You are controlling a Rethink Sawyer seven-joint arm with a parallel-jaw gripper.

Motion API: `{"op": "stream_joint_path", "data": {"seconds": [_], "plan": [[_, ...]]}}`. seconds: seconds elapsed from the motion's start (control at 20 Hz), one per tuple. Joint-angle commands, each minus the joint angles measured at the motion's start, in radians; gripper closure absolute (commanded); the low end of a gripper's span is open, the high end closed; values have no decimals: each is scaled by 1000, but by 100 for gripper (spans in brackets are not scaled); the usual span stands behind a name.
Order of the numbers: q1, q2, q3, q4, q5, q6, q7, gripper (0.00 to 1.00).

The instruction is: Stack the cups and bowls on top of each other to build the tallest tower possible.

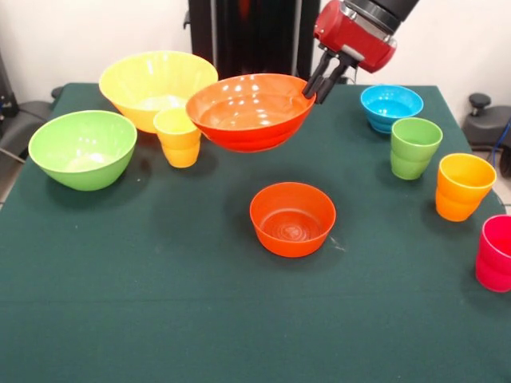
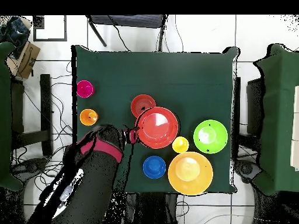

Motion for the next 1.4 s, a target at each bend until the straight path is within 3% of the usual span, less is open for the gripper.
{"op": "stream_joint_path", "data": {"seconds": [0.05, 1.4], "plan": [[13, 28, 44, -64, 52, -60, 178, 100], [-72, 111, 104, -255, 182, 55, 57, 100]]}}
